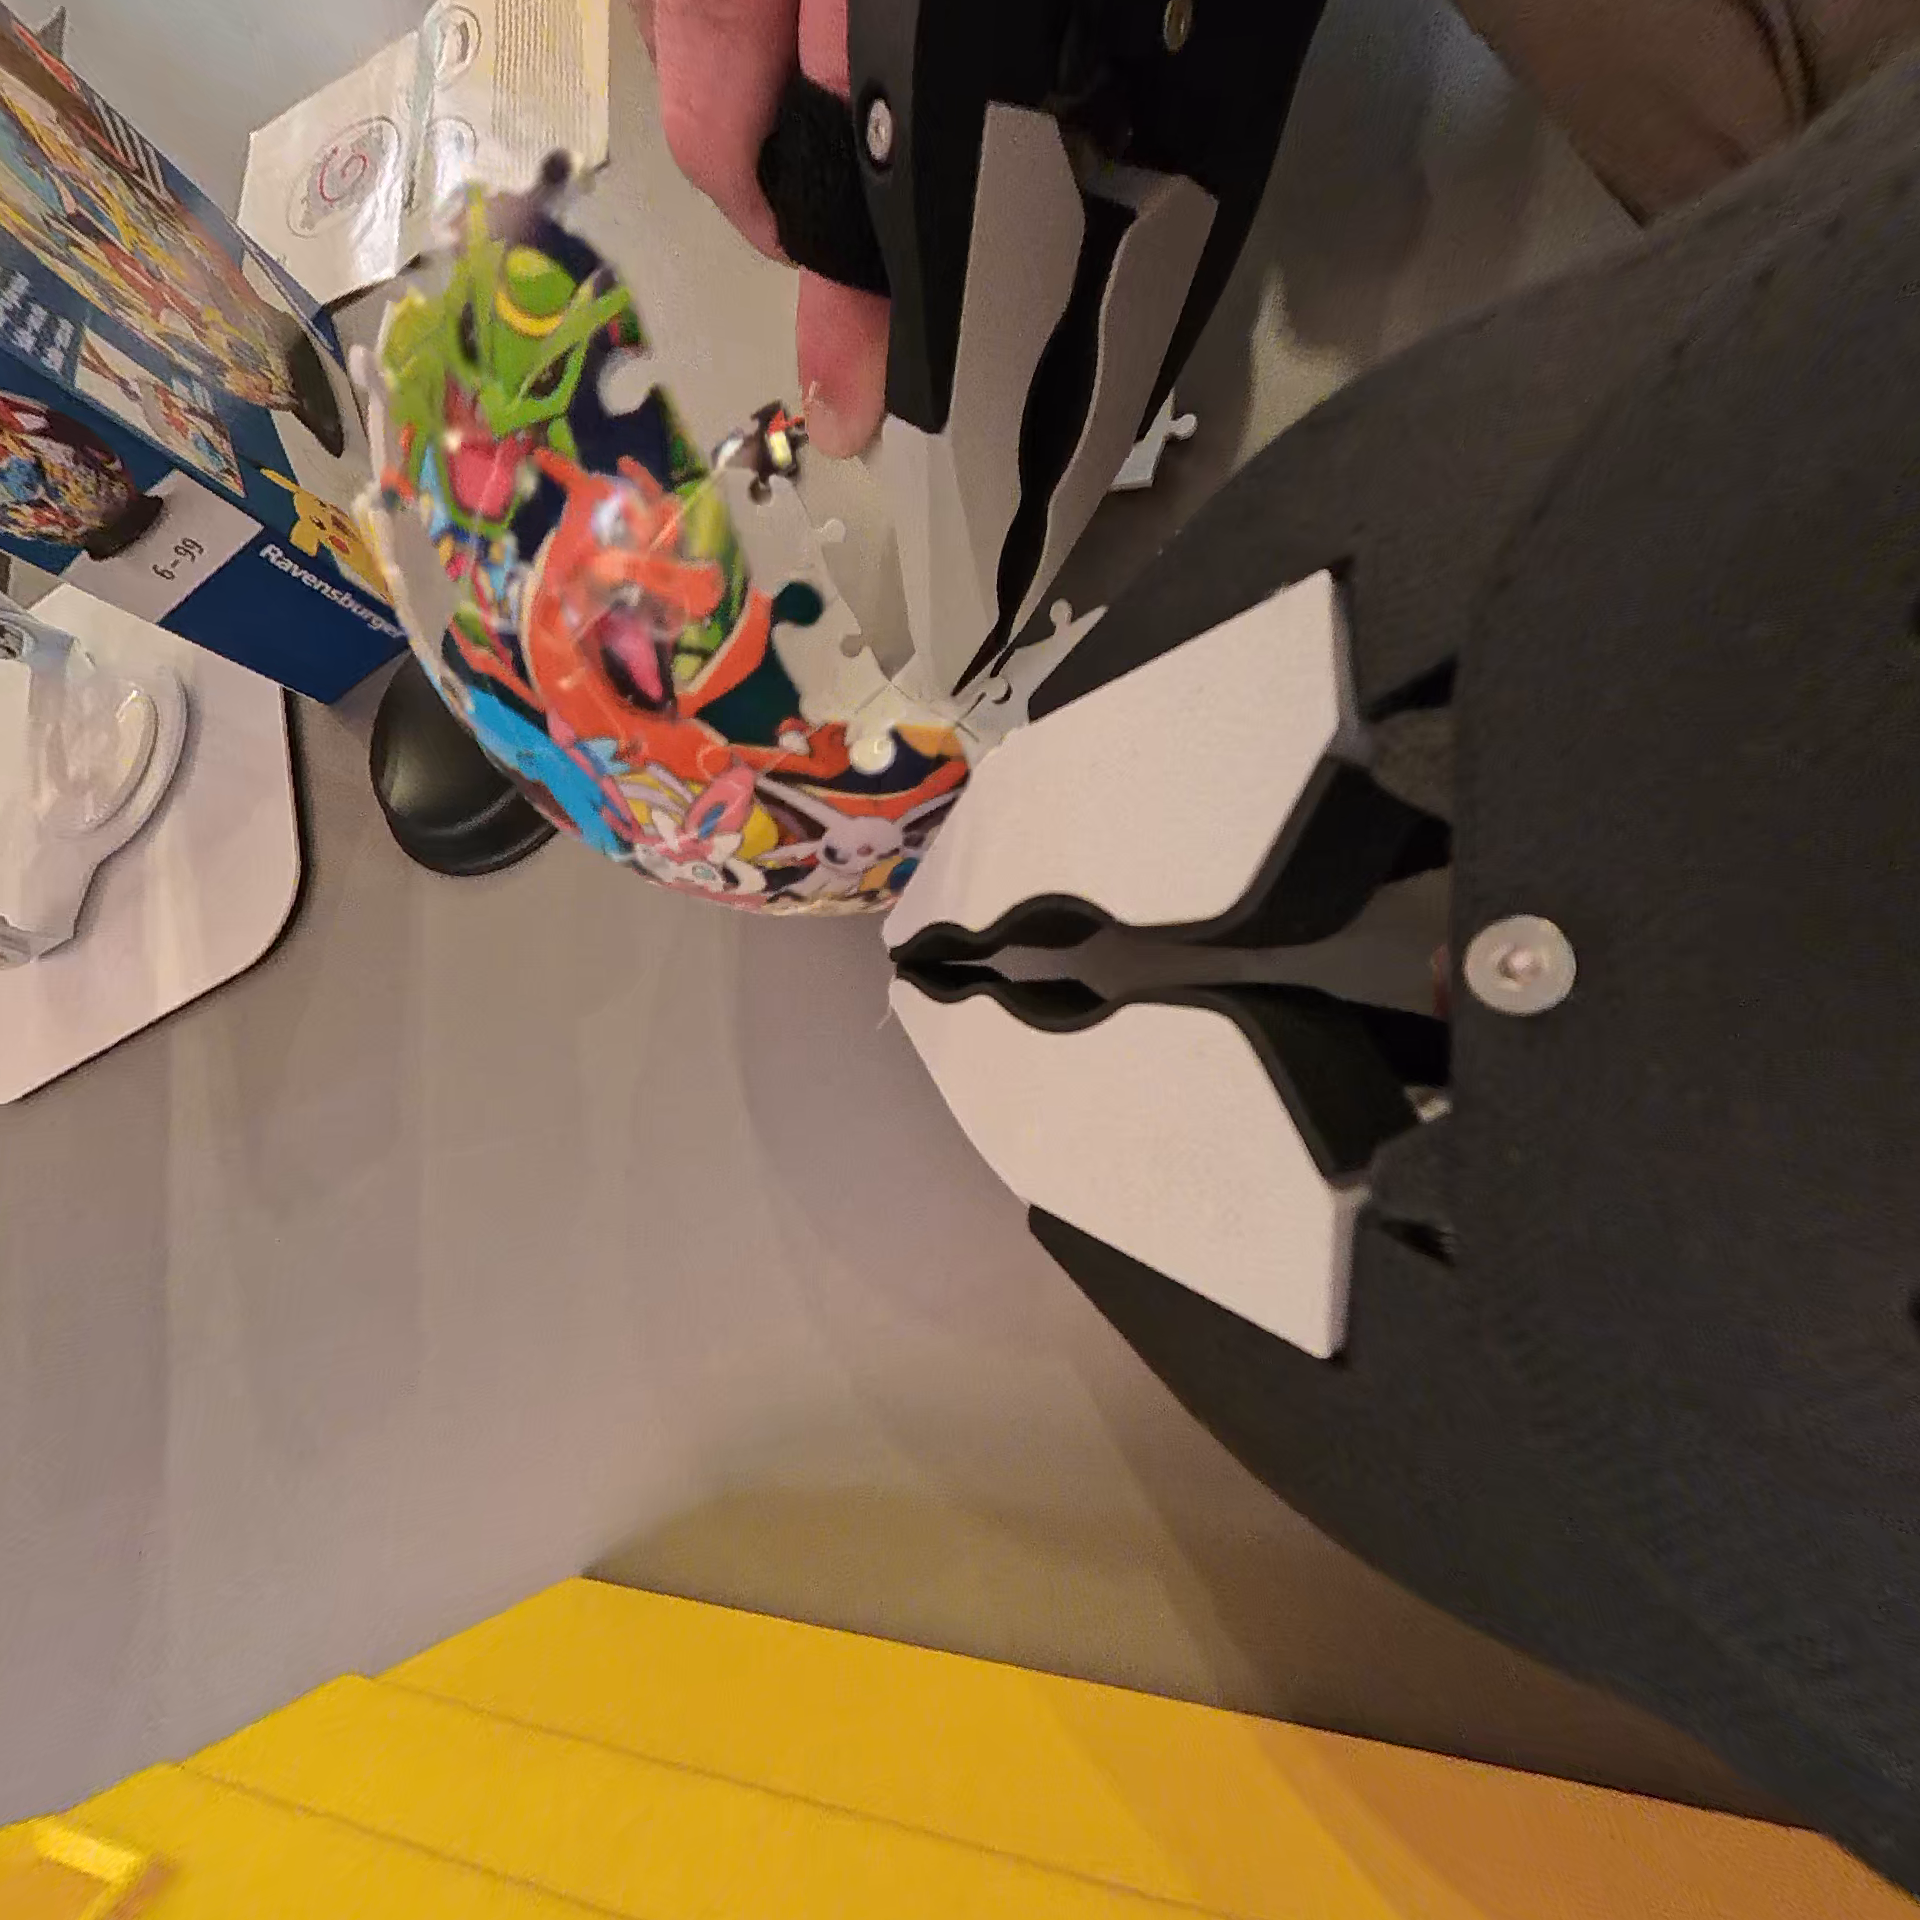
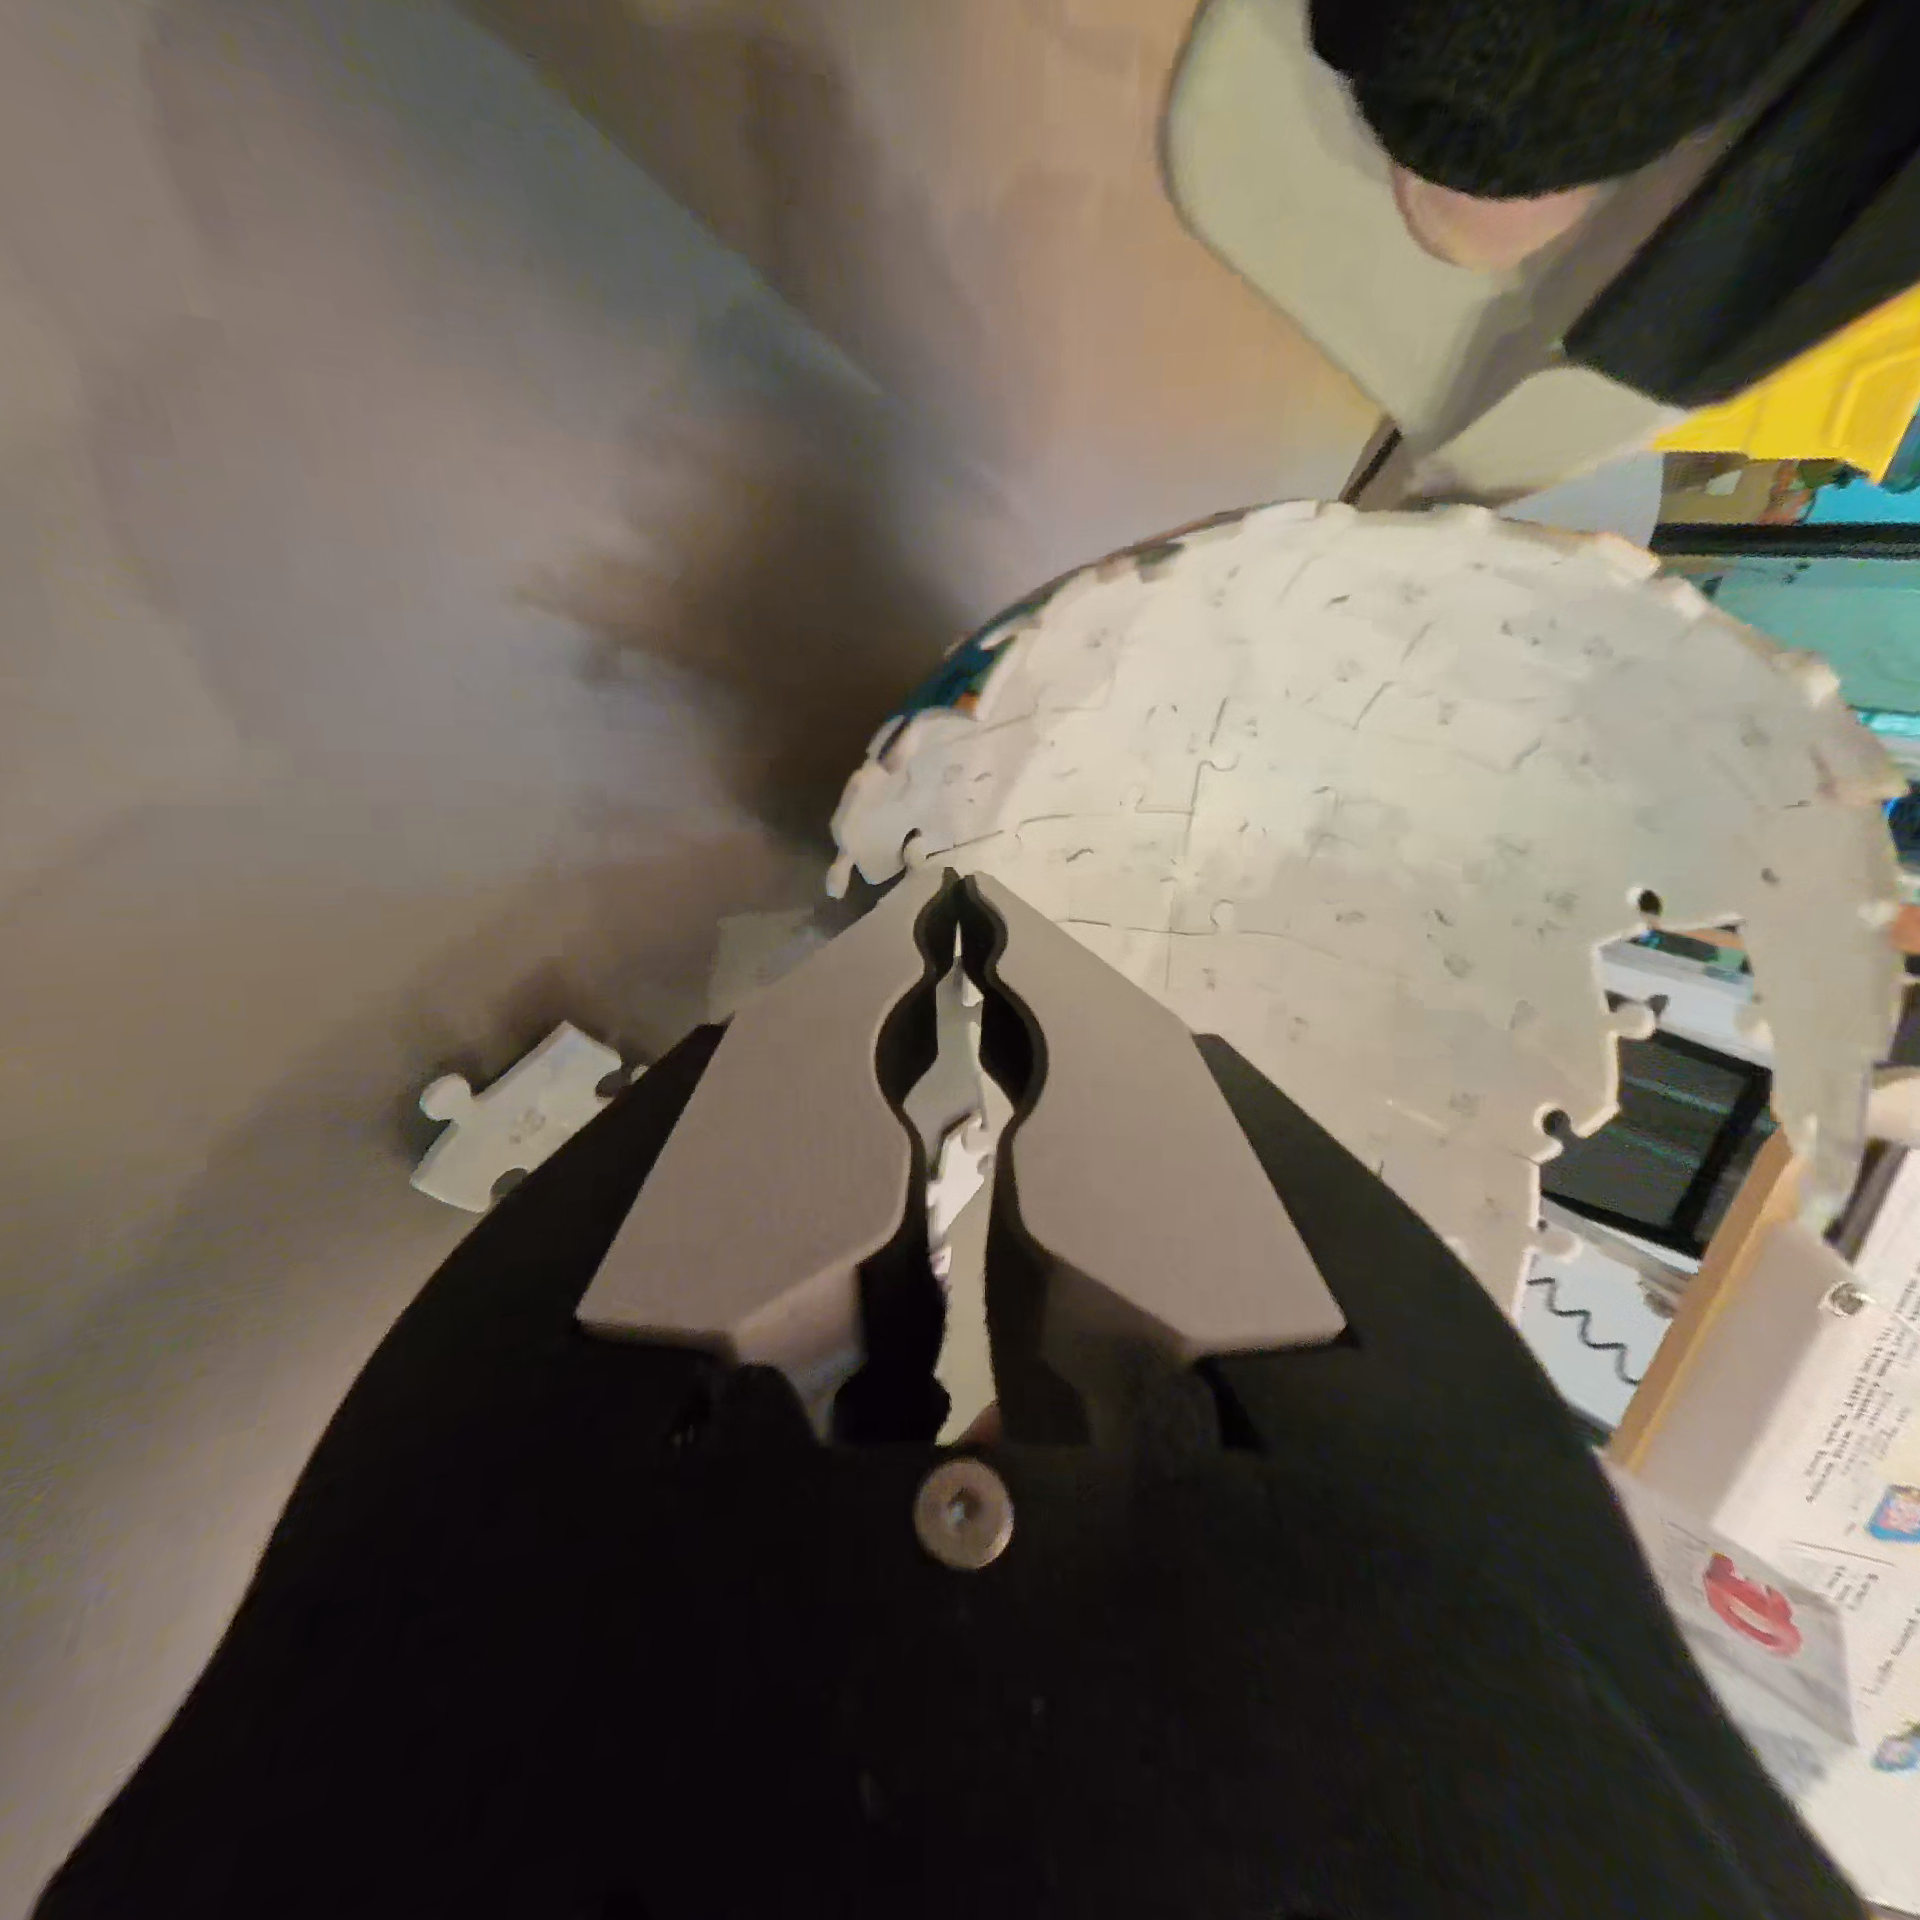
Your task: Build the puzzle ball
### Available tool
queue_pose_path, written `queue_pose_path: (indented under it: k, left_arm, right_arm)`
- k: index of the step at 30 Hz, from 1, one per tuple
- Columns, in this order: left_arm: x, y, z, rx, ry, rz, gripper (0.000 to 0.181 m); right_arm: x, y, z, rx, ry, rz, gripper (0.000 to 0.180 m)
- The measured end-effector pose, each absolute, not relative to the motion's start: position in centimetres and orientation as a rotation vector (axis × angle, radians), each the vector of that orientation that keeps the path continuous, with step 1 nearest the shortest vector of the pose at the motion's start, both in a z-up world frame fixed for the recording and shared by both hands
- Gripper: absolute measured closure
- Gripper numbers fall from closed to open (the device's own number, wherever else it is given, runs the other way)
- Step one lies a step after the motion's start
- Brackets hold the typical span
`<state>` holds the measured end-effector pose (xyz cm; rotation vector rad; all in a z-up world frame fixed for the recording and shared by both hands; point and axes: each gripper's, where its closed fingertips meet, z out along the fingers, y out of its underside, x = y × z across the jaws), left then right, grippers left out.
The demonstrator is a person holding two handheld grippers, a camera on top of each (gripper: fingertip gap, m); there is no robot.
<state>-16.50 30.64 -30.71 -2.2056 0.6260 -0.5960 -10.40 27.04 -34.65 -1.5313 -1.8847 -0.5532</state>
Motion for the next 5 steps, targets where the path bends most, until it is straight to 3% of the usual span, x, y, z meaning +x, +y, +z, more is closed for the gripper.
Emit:
queue_pose_path:
  k: [5]
  left_arm:
    - [-16.77, 30.72, -30.78, -2.205, 0.61, -0.615, 0.181]
  right_arm:
    - [-10.61, 26.88, -34.44, -1.548, -1.87, -0.512, 0.18]
